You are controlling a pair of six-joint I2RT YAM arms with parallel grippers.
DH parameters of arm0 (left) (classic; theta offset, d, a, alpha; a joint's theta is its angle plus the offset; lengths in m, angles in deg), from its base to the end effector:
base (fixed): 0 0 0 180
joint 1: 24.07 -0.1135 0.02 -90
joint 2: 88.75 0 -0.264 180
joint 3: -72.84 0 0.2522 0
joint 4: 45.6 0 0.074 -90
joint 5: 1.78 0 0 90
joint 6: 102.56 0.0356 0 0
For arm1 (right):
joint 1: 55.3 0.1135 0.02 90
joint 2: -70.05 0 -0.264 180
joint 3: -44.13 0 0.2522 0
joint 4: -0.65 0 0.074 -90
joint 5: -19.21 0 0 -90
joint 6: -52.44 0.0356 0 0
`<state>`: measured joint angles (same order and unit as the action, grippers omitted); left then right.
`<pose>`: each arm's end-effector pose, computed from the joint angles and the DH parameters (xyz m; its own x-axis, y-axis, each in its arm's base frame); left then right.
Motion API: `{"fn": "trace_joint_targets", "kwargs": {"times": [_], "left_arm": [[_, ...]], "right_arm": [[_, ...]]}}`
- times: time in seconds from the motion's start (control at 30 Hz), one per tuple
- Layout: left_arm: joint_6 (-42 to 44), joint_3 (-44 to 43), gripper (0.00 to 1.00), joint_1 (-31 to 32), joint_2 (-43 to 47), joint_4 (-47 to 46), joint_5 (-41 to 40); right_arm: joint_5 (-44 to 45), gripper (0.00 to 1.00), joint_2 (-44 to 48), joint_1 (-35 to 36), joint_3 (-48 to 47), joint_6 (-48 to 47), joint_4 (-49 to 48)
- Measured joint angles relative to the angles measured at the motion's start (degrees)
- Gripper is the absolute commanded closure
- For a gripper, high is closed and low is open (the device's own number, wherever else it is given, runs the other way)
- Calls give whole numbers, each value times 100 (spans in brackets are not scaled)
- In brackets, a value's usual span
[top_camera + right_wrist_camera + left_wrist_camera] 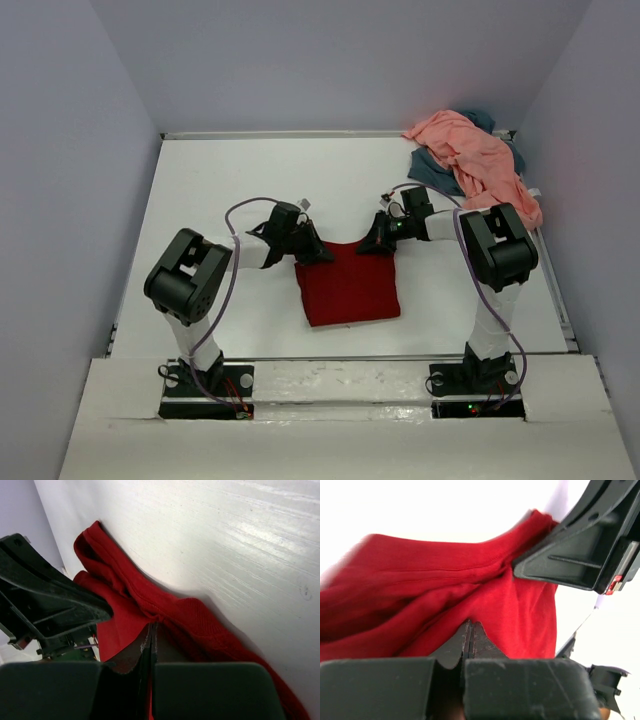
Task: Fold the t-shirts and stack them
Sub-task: Smooth out wrinkles on the folded tshirt
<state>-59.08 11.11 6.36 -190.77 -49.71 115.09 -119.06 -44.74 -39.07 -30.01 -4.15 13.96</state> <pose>0.2960 -0.1925 0.1462 -0.9063 -0.2183 -0.3618 0.1580 0.6191 -0.7693 0.3570 0.1316 0.1099 -0.9827 0.0957 -0.1588 -0.0797 0.5555 0.8277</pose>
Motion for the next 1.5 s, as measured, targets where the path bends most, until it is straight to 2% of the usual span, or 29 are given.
{"fn": "trace_joint_targets", "kwargs": {"times": [0.4,0.77,1.0,1.23,1.27,1.3,1.33,1.37,1.43,1.5], "left_arm": [[332,632,100,-586,612,184,-297],[708,680,100,-769,706,332,-358],[1075,247,100,-990,787,1147,-715],[1440,-957,100,-1032,1362,2256,-981],[1471,-1049,94,-1029,1464,2328,-992],[1504,-1115,83,-1032,1576,2402,-1001],[1543,-1145,65,-1032,1683,2476,-1008],[1554,-1147,59,-1032,1781,2575,-1016],[1600,-1115,51,-1032,1891,2754,-1010],[1587,-911,46,-1032,1991,2839,-999]], "right_arm": [[4,100,2,0,0,-96,0],[61,100,46,2,-2,-175,87],[149,100,111,4,-55,-258,260],[186,100,391,4,-291,-286,706],[186,99,444,4,-363,-299,782],[184,74,509,4,-450,-315,857],[179,59,577,4,-566,-313,968],[173,41,645,4,-658,-354,1010],[146,32,763,4,-883,-398,1215],[140,29,887,4,-1174,-470,1438]]}}
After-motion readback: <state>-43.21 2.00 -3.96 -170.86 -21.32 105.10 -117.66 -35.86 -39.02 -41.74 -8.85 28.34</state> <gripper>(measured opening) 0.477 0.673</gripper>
